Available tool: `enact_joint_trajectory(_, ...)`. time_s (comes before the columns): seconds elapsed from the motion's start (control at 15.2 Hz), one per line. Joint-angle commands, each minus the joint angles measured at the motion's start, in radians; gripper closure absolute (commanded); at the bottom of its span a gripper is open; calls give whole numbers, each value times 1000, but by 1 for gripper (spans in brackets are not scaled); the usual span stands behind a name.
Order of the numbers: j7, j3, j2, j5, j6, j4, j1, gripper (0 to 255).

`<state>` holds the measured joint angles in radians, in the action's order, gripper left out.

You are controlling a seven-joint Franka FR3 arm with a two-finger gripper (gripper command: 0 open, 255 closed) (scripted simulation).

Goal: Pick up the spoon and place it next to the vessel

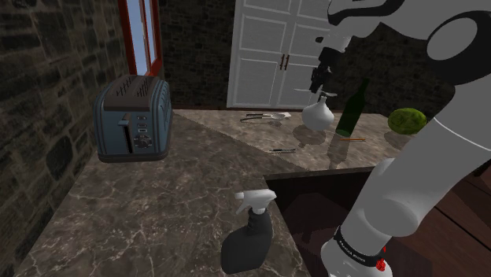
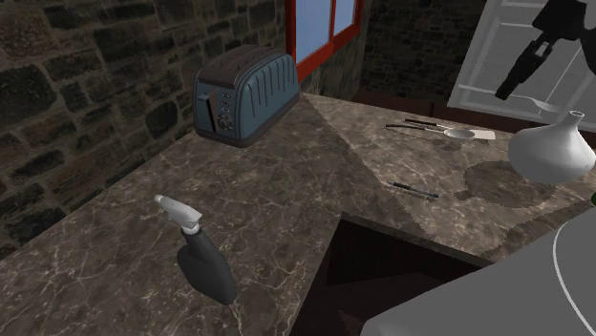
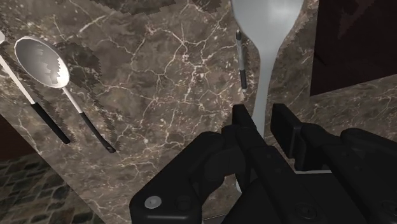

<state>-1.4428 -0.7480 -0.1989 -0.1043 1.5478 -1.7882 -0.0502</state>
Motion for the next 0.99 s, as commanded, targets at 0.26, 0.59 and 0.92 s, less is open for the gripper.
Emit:
enact_joint_trajectory(0.26,-40,-21,15,-3,62,-56,8,255)
enact_joint_trajectory(0.59,-50,-22,11,-1,128,-126,11,255)
enact_joint_trajectory(0.92,-64,-27,15,-3,193,-189,13,255)
